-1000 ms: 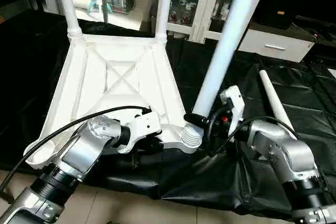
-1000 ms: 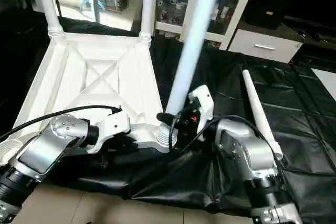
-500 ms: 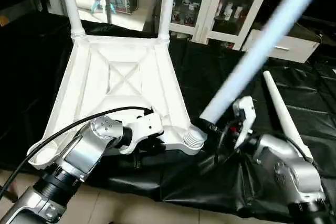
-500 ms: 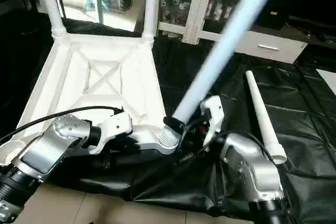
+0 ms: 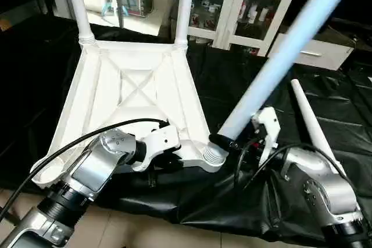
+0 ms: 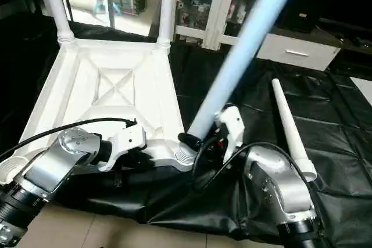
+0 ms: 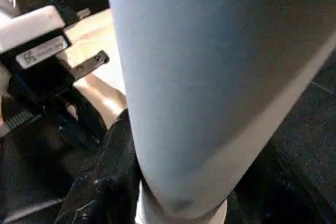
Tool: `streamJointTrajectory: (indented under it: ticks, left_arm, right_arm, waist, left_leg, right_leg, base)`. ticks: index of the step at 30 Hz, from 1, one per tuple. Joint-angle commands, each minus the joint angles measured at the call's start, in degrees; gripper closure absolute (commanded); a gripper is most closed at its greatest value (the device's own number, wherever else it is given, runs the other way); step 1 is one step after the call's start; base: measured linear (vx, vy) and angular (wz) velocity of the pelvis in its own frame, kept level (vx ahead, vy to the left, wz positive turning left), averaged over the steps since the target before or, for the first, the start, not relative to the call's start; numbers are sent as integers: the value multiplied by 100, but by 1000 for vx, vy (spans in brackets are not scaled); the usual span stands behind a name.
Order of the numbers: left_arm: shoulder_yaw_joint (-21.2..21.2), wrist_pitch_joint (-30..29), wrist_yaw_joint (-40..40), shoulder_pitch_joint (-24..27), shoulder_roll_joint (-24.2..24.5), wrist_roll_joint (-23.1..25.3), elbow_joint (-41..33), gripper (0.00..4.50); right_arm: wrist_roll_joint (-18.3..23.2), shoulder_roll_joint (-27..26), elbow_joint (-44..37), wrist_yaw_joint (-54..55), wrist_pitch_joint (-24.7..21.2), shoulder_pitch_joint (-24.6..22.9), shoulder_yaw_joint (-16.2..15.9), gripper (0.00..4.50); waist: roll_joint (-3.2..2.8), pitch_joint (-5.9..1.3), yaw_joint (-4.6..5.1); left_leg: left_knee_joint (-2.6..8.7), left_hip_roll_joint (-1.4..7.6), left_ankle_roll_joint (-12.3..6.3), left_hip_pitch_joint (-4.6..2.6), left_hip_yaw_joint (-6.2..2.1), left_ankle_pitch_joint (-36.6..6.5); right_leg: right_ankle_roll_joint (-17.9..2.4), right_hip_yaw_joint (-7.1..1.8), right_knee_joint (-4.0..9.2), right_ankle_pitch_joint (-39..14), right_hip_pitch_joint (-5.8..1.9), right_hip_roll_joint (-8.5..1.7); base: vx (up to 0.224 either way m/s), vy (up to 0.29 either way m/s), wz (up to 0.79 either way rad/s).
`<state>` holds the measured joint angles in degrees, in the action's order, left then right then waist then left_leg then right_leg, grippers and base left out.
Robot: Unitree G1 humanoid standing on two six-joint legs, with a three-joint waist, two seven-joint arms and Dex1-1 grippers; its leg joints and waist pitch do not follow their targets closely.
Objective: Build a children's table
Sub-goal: Insert table leg to table base
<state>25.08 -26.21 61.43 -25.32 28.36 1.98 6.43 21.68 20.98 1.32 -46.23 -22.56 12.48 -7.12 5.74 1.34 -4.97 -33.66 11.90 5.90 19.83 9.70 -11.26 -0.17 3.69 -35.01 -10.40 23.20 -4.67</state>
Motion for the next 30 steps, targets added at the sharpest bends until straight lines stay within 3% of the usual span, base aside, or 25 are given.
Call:
streamJointTrajectory:
  ticks: [1, 5, 8, 12, 20, 30]
  left_arm:
    - [-78, -69, -191, 31, -44, 3, 115, 443]
    - [-84, -83, -196, 48, -39, -2, 100, 443]
    - [-86, -86, -208, 48, -45, 0, 99, 443]
    - [-105, -105, -231, 57, -58, -8, 82, 443]
    - [-153, -118, -274, 79, -77, -30, 59, 450]
    - [-149, -132, -258, 75, -54, -41, 57, 450]
  right_arm:
    - [-280, 143, 339, -105, -481, -175, -393, 264]
    - [-500, 326, 531, -224, -656, -108, -689, 264]
    - [-588, 325, 663, -183, -656, -71, -714, 264]
    - [-526, 229, 803, -7, -605, -83, -543, 264]
    - [-397, 35, 861, 243, -417, -112, -247, 264]
    - [-464, 4, 863, 202, -355, -138, -288, 264]
  waist:
    - [-59, -162, 16]
    - [-40, -166, 15]
    - [-37, -156, 18]
    - [-30, -146, 38]
    - [-39, -144, 71]
    - [-55, -135, 143]
  left_leg:
    - [500, 133, 78, 7, -43, -1806]
    - [498, 136, 70, 4, -43, -1809]
    - [509, 134, 86, 7, -46, -1848]
    - [521, 130, 114, -16, -75, -2172]
    - [530, 127, 116, -23, -94, -2366]
    - [553, 133, 102, -22, -110, -2471]
  right_leg:
    - [-451, -236, 527, -2379, -173, -313]
    - [-428, -238, 531, -2391, -168, -313]
    - [-411, -237, 537, -2449, -164, -316]
    - [-280, -222, 596, -2905, -137, -324]
    - [-216, -213, 637, -3116, -110, -329]
    - [-229, -203, 663, -3170, -109, -334]
  base:
    - [0, 0, 0]
    - [0, 0, 0]
    - [0, 0, 0]
    - [0, 0, 0]
    - [0, 0, 0]
    - [0, 0, 0]
